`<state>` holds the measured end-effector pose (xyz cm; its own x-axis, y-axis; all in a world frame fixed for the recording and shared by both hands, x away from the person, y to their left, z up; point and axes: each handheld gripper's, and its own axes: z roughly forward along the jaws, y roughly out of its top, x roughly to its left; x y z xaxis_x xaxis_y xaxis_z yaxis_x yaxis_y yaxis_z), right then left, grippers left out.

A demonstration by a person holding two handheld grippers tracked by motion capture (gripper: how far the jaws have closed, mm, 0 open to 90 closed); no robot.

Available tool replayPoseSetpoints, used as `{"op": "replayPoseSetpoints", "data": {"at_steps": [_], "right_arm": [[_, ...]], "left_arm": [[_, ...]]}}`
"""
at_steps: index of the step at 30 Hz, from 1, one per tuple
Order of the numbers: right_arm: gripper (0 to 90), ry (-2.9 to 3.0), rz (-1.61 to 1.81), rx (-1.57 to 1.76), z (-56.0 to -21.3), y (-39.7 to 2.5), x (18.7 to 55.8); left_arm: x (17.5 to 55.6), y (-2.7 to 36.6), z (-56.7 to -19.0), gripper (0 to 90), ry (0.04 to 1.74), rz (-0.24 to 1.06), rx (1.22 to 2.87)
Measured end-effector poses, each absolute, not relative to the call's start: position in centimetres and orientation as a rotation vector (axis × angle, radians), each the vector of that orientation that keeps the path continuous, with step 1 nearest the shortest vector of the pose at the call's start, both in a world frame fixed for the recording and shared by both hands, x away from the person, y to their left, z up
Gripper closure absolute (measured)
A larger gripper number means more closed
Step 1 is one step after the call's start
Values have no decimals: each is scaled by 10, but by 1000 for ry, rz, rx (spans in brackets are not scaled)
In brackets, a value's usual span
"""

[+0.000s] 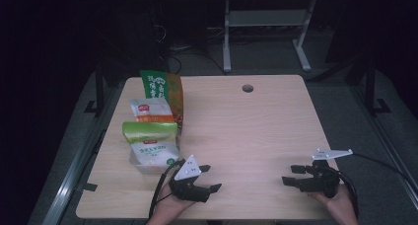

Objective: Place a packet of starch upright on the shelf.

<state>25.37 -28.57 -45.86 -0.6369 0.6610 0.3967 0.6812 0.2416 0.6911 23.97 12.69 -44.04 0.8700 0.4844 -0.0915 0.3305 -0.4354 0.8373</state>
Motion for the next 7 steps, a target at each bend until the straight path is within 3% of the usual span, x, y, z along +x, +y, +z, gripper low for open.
{"op": "replayPoseSetpoints", "data": {"at_steps": [7], "right_arm": [[251, -2476, -1395, -1323, -459, -283, 247]], "left_arm": [[241, 126, -442, 301, 582, 189, 2067]]}}
